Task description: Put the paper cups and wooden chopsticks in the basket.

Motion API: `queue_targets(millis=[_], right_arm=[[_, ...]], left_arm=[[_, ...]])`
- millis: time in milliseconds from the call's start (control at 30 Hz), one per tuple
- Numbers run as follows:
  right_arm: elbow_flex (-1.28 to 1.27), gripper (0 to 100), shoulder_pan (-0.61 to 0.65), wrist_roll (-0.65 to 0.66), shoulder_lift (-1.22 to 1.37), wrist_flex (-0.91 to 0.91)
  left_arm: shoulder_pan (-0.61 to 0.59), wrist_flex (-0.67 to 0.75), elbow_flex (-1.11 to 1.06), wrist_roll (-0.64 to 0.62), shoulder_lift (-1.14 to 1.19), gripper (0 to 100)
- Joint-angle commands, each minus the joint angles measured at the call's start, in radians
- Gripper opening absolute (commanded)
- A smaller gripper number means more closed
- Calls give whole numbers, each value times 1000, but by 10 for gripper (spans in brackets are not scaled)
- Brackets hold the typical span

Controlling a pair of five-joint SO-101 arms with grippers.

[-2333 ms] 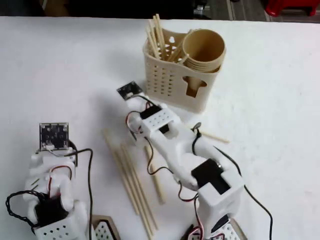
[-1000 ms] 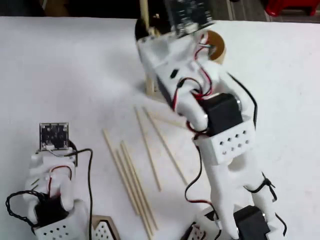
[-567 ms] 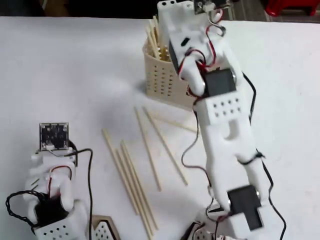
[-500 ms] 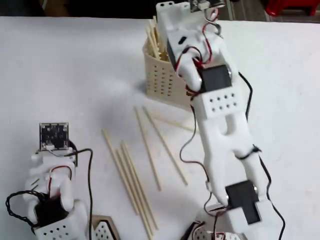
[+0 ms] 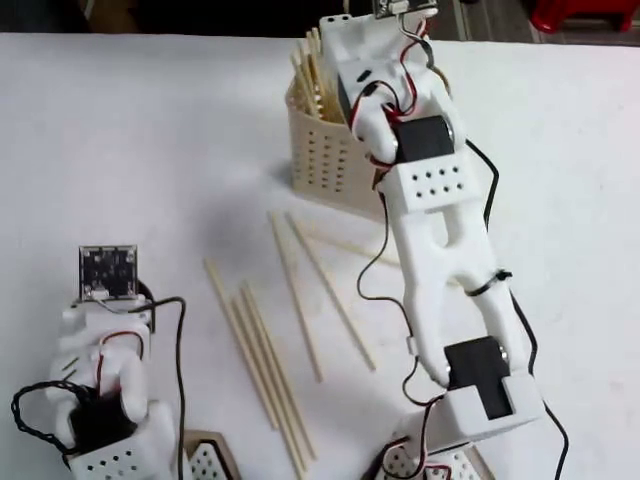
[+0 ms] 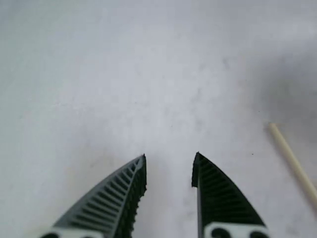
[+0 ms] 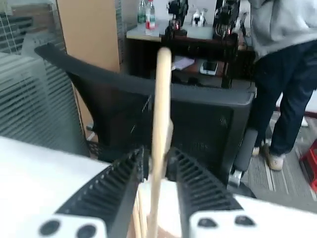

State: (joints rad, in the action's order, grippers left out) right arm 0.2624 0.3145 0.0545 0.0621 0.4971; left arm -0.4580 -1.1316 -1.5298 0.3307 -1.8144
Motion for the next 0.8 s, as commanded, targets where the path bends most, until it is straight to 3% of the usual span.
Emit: queue_targets(millis=[0, 200, 467, 600, 767], right_arm=[[41, 111, 10, 15, -90, 114], [37, 57, 97, 120, -236, 476], [20, 53, 234, 114, -274, 1036], [-97, 53, 288, 114, -277, 1110], [-342, 80, 387, 106, -277, 1070]], left_arm=[[-10, 6, 2, 6, -10, 165], [-10, 6, 0, 6, -10, 165], [-10, 6, 0, 6, -10, 165], [-10, 6, 0, 6, -10, 165], [-10, 6, 5, 6, -10, 165]])
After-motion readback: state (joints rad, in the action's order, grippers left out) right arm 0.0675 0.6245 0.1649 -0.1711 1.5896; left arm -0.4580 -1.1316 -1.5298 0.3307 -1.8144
